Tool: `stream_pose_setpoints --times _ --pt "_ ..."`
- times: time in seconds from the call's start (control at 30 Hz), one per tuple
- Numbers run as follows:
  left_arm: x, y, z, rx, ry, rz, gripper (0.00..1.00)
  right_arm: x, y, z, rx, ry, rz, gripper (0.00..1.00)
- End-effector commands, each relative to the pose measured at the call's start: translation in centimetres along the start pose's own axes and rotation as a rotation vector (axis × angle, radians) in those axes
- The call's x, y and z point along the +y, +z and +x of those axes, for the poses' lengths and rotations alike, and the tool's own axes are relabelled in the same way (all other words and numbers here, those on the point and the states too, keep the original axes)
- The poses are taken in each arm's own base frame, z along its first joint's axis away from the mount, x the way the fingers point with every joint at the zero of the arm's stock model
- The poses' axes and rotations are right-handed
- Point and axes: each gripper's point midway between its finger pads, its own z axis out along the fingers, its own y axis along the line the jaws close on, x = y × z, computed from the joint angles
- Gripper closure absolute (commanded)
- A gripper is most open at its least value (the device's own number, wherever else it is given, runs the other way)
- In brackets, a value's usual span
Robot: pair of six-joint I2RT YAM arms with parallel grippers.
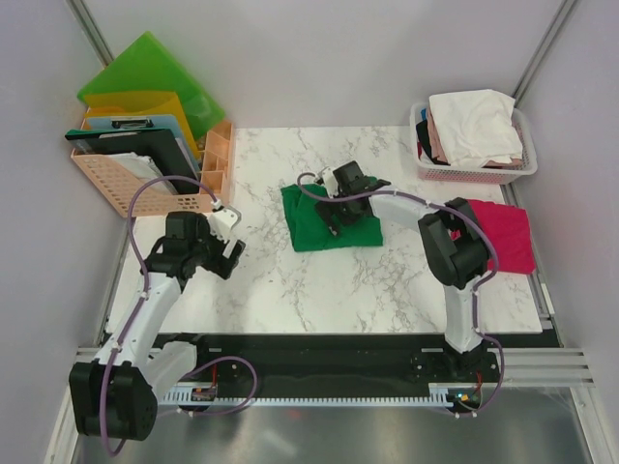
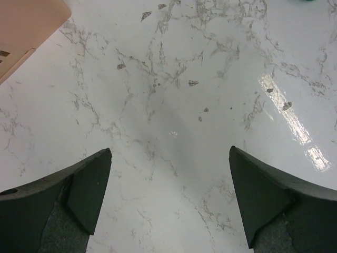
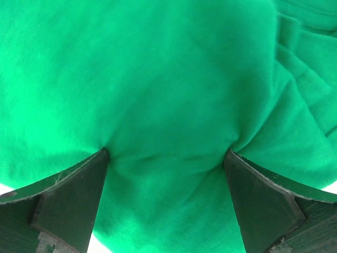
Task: Fold and stack the t-shirts
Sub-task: Smooth out wrinkles on the folded tshirt
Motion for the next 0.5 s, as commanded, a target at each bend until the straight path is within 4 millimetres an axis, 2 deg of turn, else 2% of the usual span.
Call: stream_pose_setpoints --times 0.0,0.03,0.07,0.1,0.13,0.17,0.23,0.33,0.4,0.47 --pt "0.2 -0.2 0.3 0.004 0.031 -0.017 0.00 5.0 -3.1 2.8 0.045 -0.042 -0.080 0.02" --pt "0.2 0.0 0.4 0.011 0.027 -0.009 0.00 7.1 -3.8 3.0 0.041 -0.077 -0.116 0.02" --pt "0.1 0.2 0.3 0.010 0.023 -0.003 0.00 8.4 -4.2 4.2 0.058 -0.093 -0.139 0.02" --pt "0.1 0.3 0.3 0.011 0.018 0.001 0.00 9.4 -5.6 3.8 0.031 -0.107 -0.156 0.02" --pt "0.0 0.6 0.3 0.015 0.007 0.009 0.00 11.5 -6.2 4.1 0.027 -0.131 -0.199 0.02" --pt "0.0 0.7 0.1 0.011 0.002 0.013 0.00 12.5 -7.0 4.4 0.022 -0.146 -0.225 0.02" --pt "-0.1 0.9 -0.1 0.004 -0.008 0.024 0.00 15.2 -7.8 5.1 0.020 -0.213 -0.283 0.02" --pt "-0.3 1.1 -0.1 0.006 -0.024 0.037 0.00 16.2 -8.0 5.4 0.021 -0.269 -0.276 0.02" --pt "-0.4 1.1 0.0 0.007 -0.026 0.037 0.00 15.2 -8.2 4.2 -0.009 -0.287 -0.220 0.02" --pt "-0.3 1.1 0.4 0.019 -0.023 0.028 0.00 14.6 -9.6 2.4 -0.066 -0.309 -0.190 0.02"
